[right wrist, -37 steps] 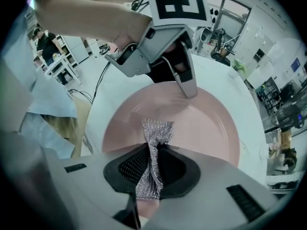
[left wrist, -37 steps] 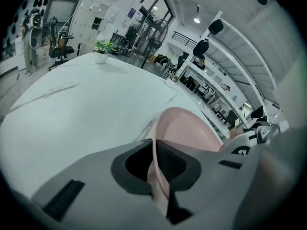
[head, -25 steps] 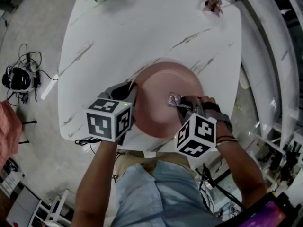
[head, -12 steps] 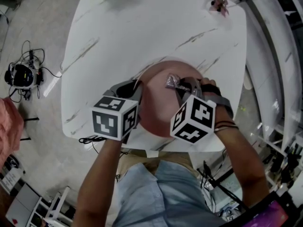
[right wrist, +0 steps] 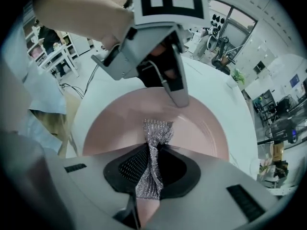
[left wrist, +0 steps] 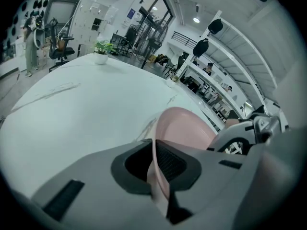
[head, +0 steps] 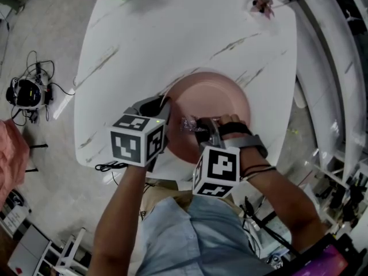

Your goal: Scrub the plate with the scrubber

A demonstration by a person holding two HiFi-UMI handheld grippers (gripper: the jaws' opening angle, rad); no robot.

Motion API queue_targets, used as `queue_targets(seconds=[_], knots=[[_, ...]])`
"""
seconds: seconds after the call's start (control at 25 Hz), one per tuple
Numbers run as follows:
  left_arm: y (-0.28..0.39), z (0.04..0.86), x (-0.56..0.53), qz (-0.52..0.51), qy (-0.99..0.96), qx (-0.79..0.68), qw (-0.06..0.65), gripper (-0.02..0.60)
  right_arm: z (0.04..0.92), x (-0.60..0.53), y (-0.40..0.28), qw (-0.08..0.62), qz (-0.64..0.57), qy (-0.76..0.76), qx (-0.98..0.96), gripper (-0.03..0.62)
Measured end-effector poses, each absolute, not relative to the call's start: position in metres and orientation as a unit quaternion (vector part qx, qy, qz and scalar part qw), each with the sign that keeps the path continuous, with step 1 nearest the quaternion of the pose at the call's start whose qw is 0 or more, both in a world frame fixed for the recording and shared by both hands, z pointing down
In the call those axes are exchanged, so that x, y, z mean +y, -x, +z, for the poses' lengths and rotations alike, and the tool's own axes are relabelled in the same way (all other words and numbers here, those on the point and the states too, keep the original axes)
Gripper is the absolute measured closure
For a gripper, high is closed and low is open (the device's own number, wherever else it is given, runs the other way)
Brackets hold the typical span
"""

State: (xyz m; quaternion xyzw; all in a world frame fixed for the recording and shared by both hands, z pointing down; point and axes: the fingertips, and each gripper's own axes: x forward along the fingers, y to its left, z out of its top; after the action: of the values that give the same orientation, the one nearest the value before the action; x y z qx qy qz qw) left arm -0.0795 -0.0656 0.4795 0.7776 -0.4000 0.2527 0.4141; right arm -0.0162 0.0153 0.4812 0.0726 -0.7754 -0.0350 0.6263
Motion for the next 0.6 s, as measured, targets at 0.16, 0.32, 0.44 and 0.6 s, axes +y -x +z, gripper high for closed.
queue_targets(seconds=[0.16,0.32,0.44,0.6], knots=[[0.08,0.48,-0.065,0.251,-0.779,-0.404,0.409,0.557,0.48,0.04,0.016,0.627,-0.025,-0.048,-0.777,0.517],[0.081,0.481,-0.065,0.256,-0.78,-0.412,0.396,0.552,0.48,0.061,0.001,0.645,-0.003,-0.029,-0.764,0.517],[0.081,0.484,-0.063,0.255,-0.778,-0.413,0.399,0.549,0.478,0.066,-0.025,0.675,-0.002,-0.036,-0.737,0.517],[0.091,0.471,-0.058,0.259,-0.777,-0.419,0.393,0.549,0.454,0.048,-0.056,0.681,-0.002,-0.09,-0.727,0.516]])
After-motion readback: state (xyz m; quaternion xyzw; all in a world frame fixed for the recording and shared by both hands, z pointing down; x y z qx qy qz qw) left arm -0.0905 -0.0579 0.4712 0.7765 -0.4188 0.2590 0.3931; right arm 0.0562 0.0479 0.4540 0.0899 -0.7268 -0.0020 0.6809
